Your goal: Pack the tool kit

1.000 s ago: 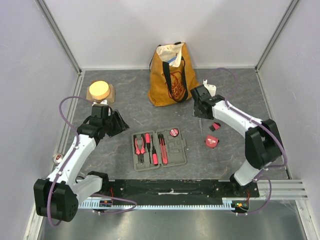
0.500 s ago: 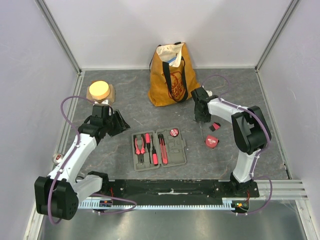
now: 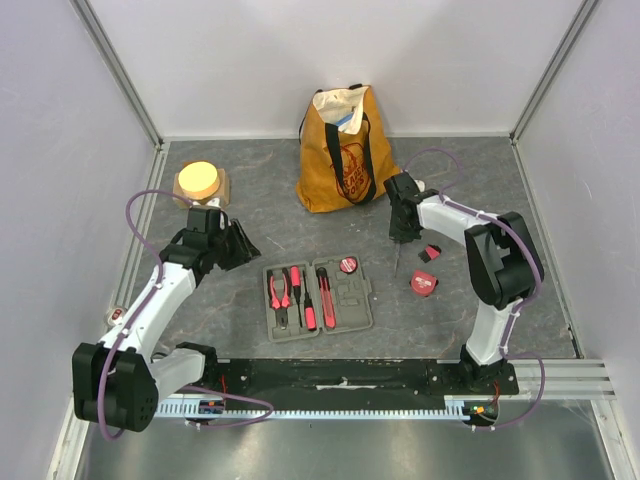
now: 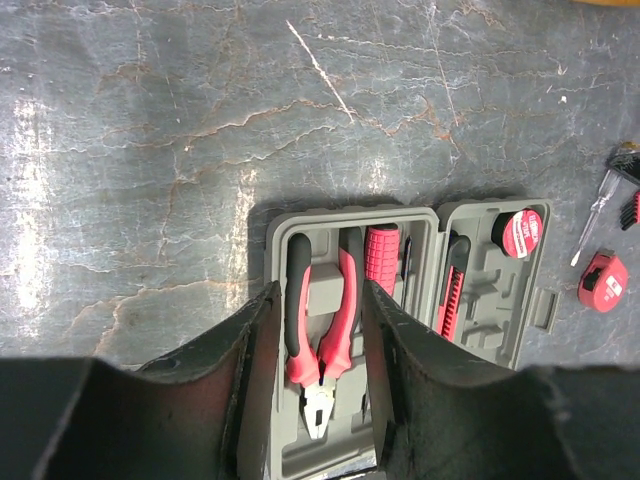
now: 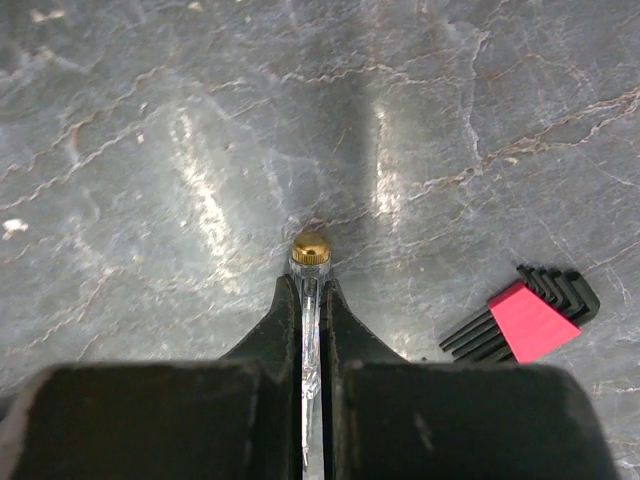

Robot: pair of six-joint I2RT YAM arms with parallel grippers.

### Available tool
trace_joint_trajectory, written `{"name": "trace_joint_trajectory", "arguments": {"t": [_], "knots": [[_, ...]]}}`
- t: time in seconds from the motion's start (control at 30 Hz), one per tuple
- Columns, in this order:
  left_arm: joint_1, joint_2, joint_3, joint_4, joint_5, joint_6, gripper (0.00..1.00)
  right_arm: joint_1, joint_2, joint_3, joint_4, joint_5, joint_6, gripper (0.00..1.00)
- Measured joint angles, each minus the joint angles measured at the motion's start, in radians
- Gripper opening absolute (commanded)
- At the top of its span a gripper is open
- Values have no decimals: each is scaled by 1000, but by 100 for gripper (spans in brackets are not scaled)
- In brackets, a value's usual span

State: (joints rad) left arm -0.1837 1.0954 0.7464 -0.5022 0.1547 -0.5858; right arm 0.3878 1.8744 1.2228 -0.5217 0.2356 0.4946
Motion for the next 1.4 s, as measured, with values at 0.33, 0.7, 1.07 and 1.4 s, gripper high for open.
{"name": "trace_joint_trajectory", "arguments": {"t": [0.33, 0.7, 1.07, 1.4], "knots": [[0, 8, 0, 11, 13, 4, 43, 117, -173, 28, -32, -50, -24, 1], [0, 21, 0, 14, 15, 5, 42, 335, -202, 89, -39, -88, -27, 1], [0, 25, 0, 26, 24, 7, 42, 436, -129, 87, -19, -106, 18, 1], [0, 32, 0, 27, 31, 11, 42, 501, -77, 60, 7, -85, 60, 1]]}}
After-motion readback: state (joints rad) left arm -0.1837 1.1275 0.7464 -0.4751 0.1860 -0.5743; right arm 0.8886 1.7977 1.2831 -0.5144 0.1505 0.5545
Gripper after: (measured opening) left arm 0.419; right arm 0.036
